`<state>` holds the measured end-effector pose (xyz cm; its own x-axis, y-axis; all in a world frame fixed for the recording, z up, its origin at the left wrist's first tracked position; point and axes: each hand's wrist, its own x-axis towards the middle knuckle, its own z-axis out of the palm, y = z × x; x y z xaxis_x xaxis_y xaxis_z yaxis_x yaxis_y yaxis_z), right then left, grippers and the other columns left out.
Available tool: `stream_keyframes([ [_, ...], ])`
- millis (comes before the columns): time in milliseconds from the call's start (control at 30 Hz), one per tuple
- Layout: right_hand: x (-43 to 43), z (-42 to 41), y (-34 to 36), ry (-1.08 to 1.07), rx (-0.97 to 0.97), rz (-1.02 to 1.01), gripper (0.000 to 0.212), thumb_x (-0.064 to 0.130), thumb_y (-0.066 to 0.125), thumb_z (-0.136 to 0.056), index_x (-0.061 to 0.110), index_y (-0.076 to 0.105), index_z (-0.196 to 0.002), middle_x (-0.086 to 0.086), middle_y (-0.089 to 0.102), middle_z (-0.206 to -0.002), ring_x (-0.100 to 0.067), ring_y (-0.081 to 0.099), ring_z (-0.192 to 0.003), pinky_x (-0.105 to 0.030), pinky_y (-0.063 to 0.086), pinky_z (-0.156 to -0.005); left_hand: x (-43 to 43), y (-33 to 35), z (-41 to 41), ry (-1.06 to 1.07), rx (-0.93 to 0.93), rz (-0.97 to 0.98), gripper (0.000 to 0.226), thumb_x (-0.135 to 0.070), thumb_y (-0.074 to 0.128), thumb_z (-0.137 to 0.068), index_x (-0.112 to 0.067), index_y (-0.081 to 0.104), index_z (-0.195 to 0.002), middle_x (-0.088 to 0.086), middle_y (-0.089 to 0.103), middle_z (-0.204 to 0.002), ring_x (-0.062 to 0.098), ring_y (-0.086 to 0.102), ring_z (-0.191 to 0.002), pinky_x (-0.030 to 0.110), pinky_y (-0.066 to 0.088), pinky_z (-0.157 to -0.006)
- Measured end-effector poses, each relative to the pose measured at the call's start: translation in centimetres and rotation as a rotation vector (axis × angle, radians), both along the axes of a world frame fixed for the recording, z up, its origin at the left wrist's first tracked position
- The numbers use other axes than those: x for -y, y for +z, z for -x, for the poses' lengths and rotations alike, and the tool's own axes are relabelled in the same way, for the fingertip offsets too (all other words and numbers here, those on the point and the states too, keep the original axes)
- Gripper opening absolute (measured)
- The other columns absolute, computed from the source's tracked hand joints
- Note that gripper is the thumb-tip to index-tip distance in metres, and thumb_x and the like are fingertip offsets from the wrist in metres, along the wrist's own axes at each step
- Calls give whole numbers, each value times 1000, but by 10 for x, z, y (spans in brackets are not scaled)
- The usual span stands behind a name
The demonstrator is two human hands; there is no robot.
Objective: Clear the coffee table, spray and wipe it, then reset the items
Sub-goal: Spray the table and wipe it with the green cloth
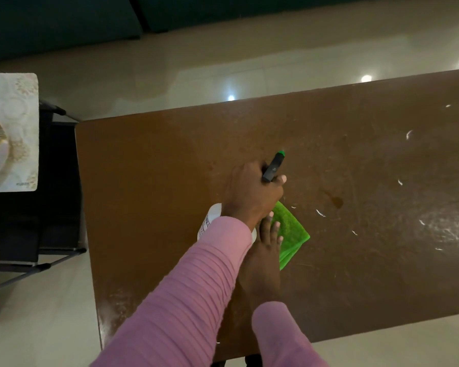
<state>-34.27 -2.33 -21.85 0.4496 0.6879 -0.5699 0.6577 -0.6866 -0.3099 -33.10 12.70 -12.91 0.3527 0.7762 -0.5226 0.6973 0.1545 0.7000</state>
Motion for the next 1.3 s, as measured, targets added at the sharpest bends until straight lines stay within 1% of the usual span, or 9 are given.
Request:
stream_keyframes([
  [167,0,0,-4,-105,71,-65,79,38,46,-98,20,-9,-151,-2,-20,-158,-20,-29,-141,-36,-14,-116,-1,1,4,38,42,13,32,-32,68,-87,-23,49,-63,-7,53,-59,12,50,-58,26,37,-56],
  [300,-19,-46,12,-512,75,-176,68,2,47,-88,5,18,-150,-14,12,-159,-30,9,-147,-35,6,-118,-1,9,27,162,17,-64,30,-31,68,-89,-24,52,-64,-7,55,-59,10,52,-54,24,40,-51],
  [433,-52,-133,50,-1030,135,-374,37,1,43,-85,4,60,-118,-15,64,-107,-29,60,-96,-34,43,-79,-4,16,66,377,56,-58,16,-27,67,-89,-29,58,-77,-4,62,-70,23,63,-64,40,58,-61],
  [533,-74,-170,73,-1066,136,-541,40,7,37,-77,8,62,-108,-11,63,-93,-26,60,-81,-34,47,-71,-8,11,93,440,14,-134,18,-23,66,-90,-32,58,-77,1,64,-72,32,63,-66,53,57,-64],
  [600,-91,-174,67,-913,200,-457,55,12,35,-75,7,55,-126,-16,62,-117,-31,59,-106,-37,47,-92,-10,6,102,465,-3,-147,20,-21,64,-92,-31,56,-77,5,64,-72,35,62,-66,55,56,-64],
  [700,-120,-152,26,-362,96,-255,73,17,36,-77,-2,25,-146,-24,21,-154,-39,17,-143,-43,14,-118,-11,-1,111,494,-13,-139,23,-18,62,-94,-32,54,-77,8,62,-74,39,61,-70,55,56,-66],
  [767,-135,-128,1,-166,133,-140,74,12,43,-83,-1,13,-149,-21,1,-158,-41,1,-145,-49,5,-118,-11,-4,113,527,-2,-146,25,-18,61,-94,-33,54,-76,6,61,-73,40,61,-71,54,56,-67],
  [1000,-128,-32,-4,259,100,-239,78,13,45,-85,4,6,-152,-15,-8,-159,-34,-12,-146,-43,-9,-118,-6,-12,119,520,-9,-292,29,-16,63,-92,-30,53,-69,10,57,-62,36,56,-57,49,52,-55],
  [1300,-145,-145,-2,-327,228,-78,71,8,43,-87,-1,11,-150,-19,0,-159,-40,0,-145,-49,4,-117,6,-13,126,460,64,-403,20,-19,62,-92,-27,56,-75,-6,51,-55,21,51,-53,23,38,-43],
])
